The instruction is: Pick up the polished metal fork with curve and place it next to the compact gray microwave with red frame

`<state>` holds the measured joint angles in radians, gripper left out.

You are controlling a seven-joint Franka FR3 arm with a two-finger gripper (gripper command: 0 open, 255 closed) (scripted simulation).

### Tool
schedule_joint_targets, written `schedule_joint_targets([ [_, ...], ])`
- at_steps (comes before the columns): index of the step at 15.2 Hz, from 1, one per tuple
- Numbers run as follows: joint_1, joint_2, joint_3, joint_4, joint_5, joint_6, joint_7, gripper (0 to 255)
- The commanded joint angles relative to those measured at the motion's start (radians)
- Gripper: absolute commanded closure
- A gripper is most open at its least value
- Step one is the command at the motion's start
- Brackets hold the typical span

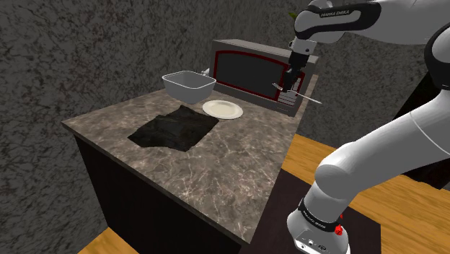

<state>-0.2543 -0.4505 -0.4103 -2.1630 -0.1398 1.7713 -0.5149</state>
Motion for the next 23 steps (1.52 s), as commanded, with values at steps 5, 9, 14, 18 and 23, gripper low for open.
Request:
schedule_joint_targets([
  [5, -0.004, 0.002, -0.01, -0.077, -0.006, 0.08, -0.001, 255],
  [9, -0.006, 0.008, -0.018, -0.126, -0.009, 0.134, -0.003, 255],
  [14, -0.007, 0.02, -0.029, -0.183, -0.012, 0.203, -0.005, 255],
  [18, -0.008, 0.035, -0.038, -0.225, -0.013, 0.26, -0.009, 255],
  [23, -0.007, 0.06, -0.051, -0.274, -0.013, 0.333, -0.015, 255],
])
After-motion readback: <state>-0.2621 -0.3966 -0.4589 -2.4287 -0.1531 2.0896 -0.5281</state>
